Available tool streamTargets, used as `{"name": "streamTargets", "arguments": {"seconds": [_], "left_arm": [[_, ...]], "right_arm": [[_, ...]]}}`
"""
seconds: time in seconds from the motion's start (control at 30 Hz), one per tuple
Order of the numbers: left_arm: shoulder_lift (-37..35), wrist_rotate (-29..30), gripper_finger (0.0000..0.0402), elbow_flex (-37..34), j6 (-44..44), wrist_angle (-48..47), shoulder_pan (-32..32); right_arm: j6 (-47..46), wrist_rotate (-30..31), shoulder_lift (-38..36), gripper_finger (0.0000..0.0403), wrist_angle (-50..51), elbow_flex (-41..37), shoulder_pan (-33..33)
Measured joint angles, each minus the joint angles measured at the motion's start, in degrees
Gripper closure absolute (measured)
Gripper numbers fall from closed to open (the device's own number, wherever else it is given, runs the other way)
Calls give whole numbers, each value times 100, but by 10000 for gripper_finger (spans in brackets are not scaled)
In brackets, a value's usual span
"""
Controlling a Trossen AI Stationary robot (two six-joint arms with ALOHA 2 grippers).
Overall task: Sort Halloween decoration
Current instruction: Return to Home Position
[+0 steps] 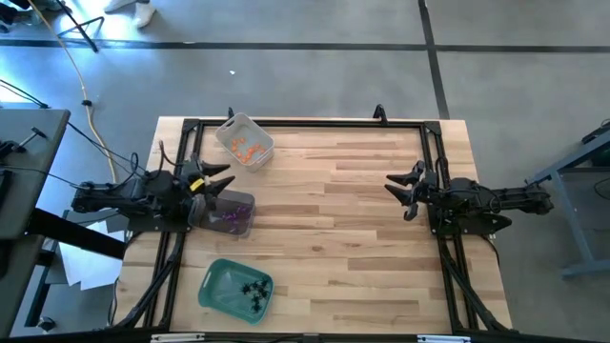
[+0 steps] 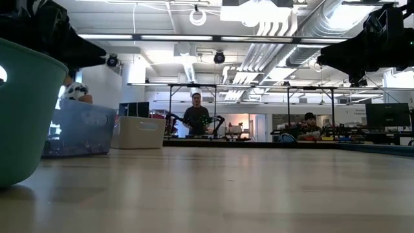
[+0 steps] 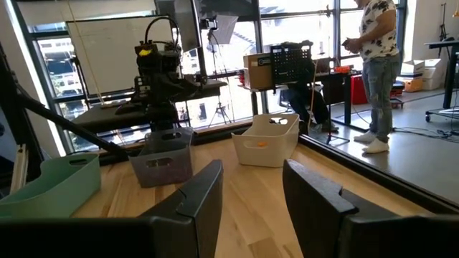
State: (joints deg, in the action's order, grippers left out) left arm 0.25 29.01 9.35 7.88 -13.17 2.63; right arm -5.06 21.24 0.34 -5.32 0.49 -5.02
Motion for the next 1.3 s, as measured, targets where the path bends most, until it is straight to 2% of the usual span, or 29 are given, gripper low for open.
{"name": "streamTargets", "arguments": {"seconds": [0.43, 0.9, 1.3], "left_arm": [[-4, -525, 216, -485, 105, 435, 0], [-4, -1773, 216, -498, -304, 407, 4], [-2, -1796, 216, -496, -304, 403, 4]], "right_arm": [[0, 1, 2, 261, 0, 0, 0], [0, -1, 2, 261, 0, 0, -2], [0, -1, 2, 261, 0, 0, -1]]}}
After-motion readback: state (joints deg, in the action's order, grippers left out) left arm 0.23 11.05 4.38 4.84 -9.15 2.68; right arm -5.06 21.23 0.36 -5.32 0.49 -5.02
